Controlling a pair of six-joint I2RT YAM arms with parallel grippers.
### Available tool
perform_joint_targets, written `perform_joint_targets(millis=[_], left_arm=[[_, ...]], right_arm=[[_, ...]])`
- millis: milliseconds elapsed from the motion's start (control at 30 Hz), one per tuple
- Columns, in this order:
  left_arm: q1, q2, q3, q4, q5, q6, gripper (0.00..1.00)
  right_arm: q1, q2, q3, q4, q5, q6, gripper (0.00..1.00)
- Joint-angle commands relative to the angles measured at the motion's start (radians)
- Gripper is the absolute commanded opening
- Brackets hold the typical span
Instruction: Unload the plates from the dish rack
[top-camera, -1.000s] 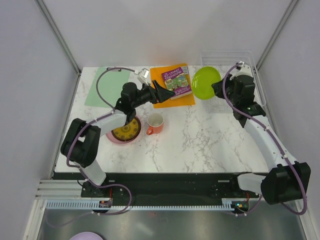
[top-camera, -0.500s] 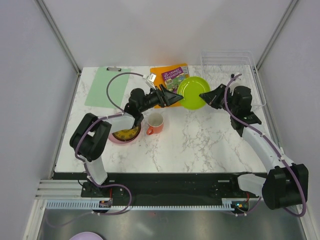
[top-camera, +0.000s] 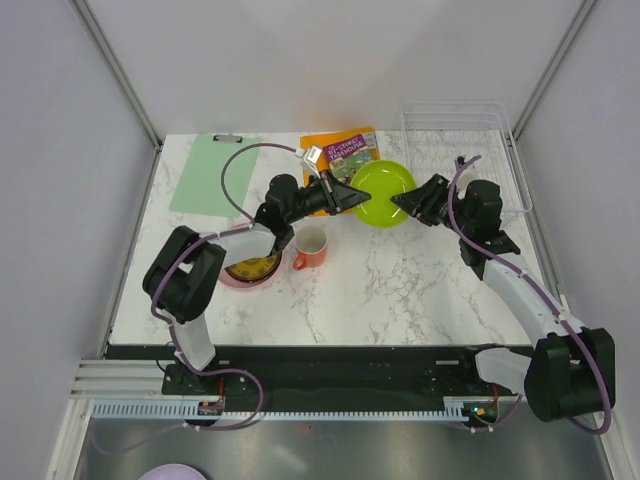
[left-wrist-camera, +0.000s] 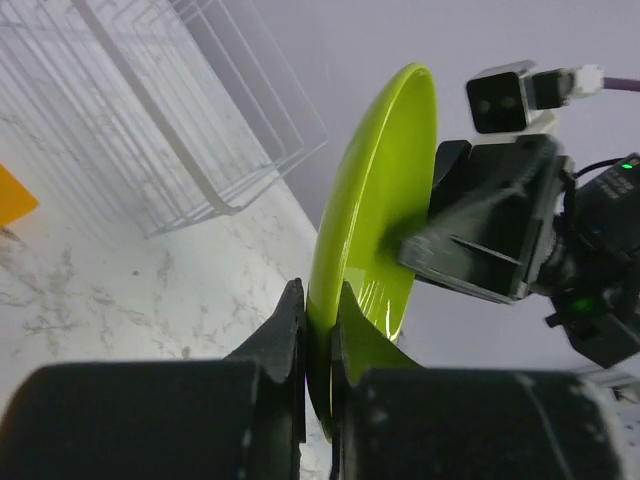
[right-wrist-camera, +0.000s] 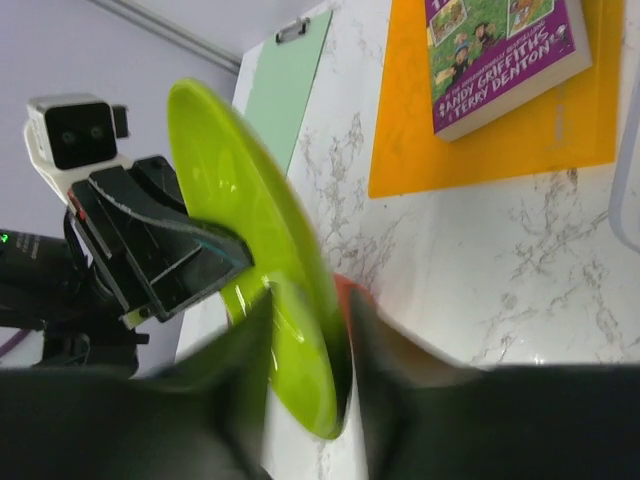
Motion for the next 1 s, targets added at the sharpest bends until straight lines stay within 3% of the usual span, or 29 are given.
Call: perform_joint_targets(millis=[0,67,167,367,533,700,967], left_arm=[[0.001,-0.08,0.012,-0.171,-0.087,0.139,0.02],[0.003,-0.15,-0.007,-0.269,-0.154,0.202,0.02],[0.006,-0.26,-0.033,-0.441,-0.258,0.294,0.02],[0.048,-0.465,-0.053,-0.755,-0.47,0.404,0.02],[0.185,-0.659,-0.135,-0.917,-0.573,0.42,0.03],[0.427,-0.788,-0.31,-0.938,-0.455,0.382,0.02],[0.556,-0.775,-0.488,-0.825,-0.254,0.294,0.02]], right_arm=[[0.013,-0.06,0.016,0.003,-0.028,-0.012,0.58],[0.013,-0.066,0.028,-0.063,0.004,-0.061,0.67],[0.013,-0.089,0.027,-0.124,0.07,-0.115,0.72],[0.013,-0.119,-0.014,-0.157,0.136,-0.147,0.74],[0.011,-0.107,-0.039,-0.155,0.139,-0.152,0.74],[0.013,-0.098,-0.05,-0.149,0.139,-0.16,0.74],[0.011,-0.067,-0.065,-0.122,0.113,-0.16,0.74]])
